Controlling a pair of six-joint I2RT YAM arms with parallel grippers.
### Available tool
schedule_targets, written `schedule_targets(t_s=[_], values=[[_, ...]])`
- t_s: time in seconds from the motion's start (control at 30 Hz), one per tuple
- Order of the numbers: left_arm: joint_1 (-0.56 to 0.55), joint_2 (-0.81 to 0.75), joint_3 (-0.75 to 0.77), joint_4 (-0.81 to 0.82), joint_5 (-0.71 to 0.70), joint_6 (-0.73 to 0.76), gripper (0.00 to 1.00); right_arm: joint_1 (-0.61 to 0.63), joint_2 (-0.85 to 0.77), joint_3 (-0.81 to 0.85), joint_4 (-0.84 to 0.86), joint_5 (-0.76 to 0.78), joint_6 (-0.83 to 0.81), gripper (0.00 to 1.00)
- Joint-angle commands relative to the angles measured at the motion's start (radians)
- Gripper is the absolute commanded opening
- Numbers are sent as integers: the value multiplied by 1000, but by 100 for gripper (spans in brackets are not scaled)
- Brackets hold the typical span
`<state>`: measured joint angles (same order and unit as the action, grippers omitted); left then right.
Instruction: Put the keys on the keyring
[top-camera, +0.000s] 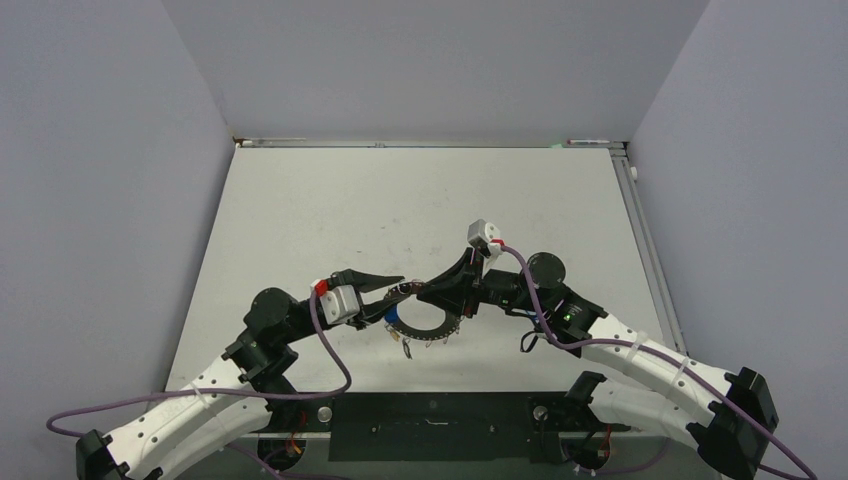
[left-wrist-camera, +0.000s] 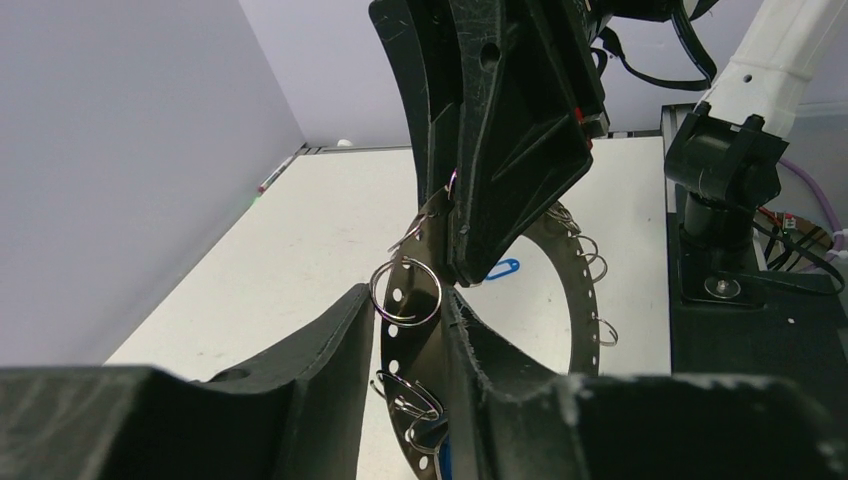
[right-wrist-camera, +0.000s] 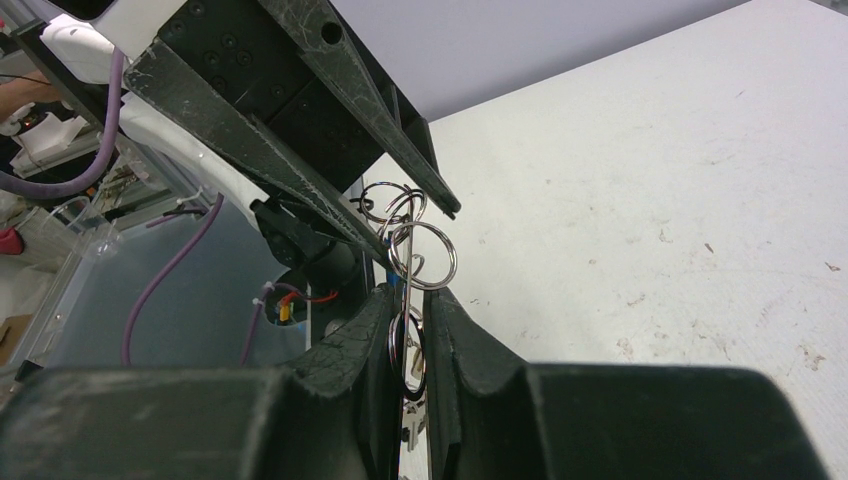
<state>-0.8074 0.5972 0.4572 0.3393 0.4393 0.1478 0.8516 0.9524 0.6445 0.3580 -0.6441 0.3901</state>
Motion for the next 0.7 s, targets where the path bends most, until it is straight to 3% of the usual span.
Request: schedule_targets(t_s=[0.0, 0.2, 0.27, 0.33, 0.37, 0.47, 0.67], values=[[-8, 4, 54, 8, 27, 21, 22, 8, -4, 5, 88, -19, 2, 5], [-10, 13, 83, -39, 29, 35, 0, 11, 1, 13, 69, -20, -4, 5], [-10, 21, 110, -98, 40, 57, 0, 12, 4, 26, 41, -26, -22, 6], [-10, 31, 142, -163, 60, 87, 0, 12, 10, 49, -13, -33, -50, 15], [-10, 36, 159, -200, 72, 111, 0, 11, 16, 62, -52, -44, -66, 26], [-10, 49, 210, -305, 102, 164, 0, 11, 32, 112, -143, -80, -119, 45], [-9, 67, 290, -481, 163, 234, 0, 12, 54, 182, -273, -161, -211, 50]])
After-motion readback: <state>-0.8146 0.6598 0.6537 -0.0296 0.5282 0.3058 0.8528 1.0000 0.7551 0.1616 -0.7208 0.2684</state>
